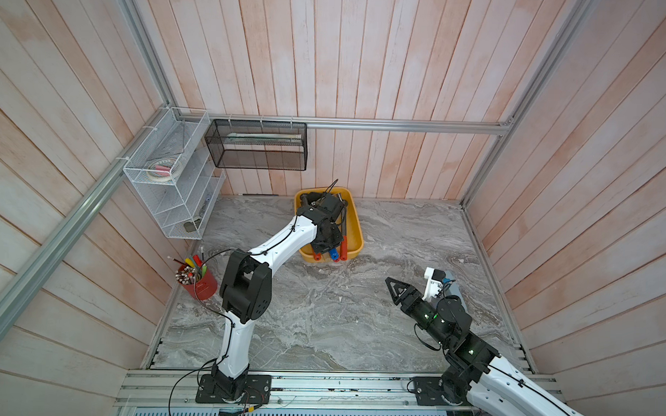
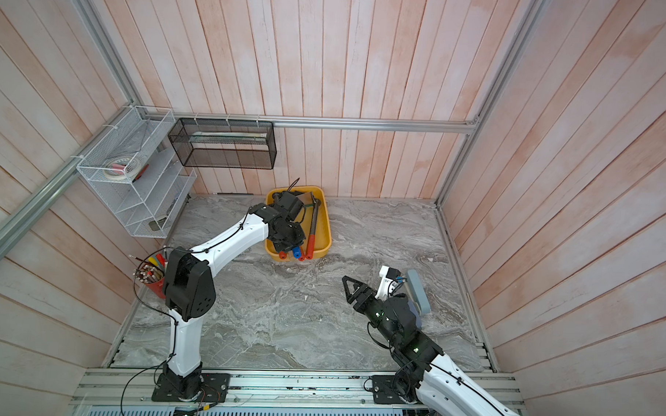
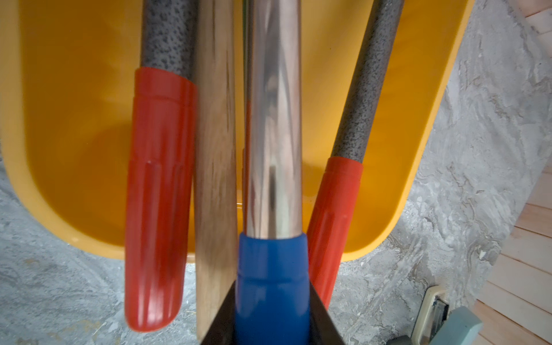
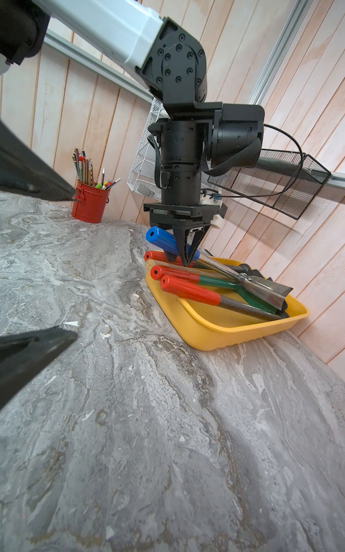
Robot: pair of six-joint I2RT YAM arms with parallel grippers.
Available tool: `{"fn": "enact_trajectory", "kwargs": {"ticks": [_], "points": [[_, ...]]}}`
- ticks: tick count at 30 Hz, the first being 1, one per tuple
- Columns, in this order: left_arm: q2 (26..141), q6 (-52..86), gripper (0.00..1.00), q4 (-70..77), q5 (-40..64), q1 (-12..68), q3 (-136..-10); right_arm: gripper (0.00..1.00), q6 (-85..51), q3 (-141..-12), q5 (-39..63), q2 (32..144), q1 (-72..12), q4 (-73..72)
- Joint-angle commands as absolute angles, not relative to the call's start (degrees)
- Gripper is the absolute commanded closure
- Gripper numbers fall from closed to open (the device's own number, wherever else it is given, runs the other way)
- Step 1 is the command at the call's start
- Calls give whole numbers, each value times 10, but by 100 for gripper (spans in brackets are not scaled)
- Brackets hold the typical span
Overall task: Put the small hoe into the storage box
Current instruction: Place the hoe in the storage box.
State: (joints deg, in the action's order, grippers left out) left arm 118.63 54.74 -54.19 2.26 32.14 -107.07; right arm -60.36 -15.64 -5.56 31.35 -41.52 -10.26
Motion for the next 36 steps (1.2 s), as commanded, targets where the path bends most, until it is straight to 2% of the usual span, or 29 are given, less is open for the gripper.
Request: {"fn": "enact_trajectory", "kwargs": {"ticks": [1,36], "points": [[1198,551,100,-506,18,317,-1096,30,-601,-154,-67,306,-412,-94],[1210,560,99,-446,58,270,-1025,30,-596,-165,-65,311,-409,-86]]}}
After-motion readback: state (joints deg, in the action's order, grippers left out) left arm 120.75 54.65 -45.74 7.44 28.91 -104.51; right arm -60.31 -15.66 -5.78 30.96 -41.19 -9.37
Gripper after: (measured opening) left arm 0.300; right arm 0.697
